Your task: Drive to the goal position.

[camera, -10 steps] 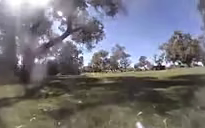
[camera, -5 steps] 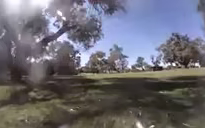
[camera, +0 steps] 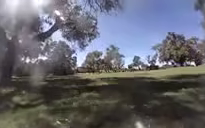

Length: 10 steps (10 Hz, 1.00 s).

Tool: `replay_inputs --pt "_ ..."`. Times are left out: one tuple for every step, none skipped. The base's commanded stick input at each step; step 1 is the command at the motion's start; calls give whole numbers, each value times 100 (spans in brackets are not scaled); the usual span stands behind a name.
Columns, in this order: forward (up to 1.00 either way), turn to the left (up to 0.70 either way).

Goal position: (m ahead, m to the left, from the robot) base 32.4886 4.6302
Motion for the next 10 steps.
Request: replay_inputs --pt "85 0" --pt "85 0" --pt "85 0" --pt "85 0" --pt "85 0" --pt "85 0" --pt "85 0" --pt "85 0" --pt "85 0" --pt "85 0"
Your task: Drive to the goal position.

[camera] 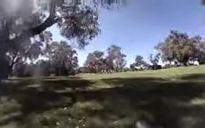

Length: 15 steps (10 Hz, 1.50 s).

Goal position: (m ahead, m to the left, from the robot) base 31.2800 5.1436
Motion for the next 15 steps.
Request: replay_inputs --pt "85 0" --pt "85 0" --pt "85 0" --pt "85 0" --pt "85 0" --pt "85 0" --pt "85 0" --pt "85 0" --pt "85 0" --pt "85 0" --pt "85 0" --pt "85 0" --pt "85 0" --pt "85 0" --pt "85 0"
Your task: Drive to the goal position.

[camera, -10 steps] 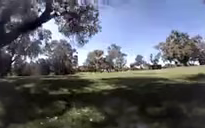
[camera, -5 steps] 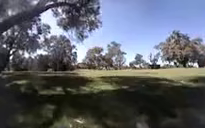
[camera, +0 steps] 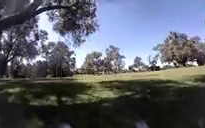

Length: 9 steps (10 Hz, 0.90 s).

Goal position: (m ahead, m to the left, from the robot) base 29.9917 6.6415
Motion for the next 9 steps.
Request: replay_inputs --pt "85 0" --pt "85 0" --pt "85 0" --pt "85 0" --pt "85 0" --pt "85 0" --pt "85 0" --pt "85 0" --pt "85 0"
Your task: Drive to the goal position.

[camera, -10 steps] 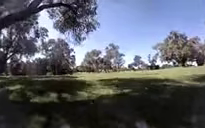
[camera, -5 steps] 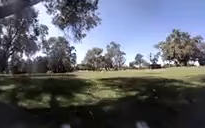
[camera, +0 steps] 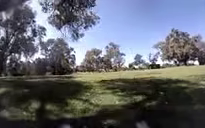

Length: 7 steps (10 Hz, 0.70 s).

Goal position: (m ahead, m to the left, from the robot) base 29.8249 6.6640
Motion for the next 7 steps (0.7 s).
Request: replay_inputs --pt "85 0" --pt "85 0" --pt "85 0" --pt "85 0" --pt "85 0" --pt "85 14" --pt "85 26"
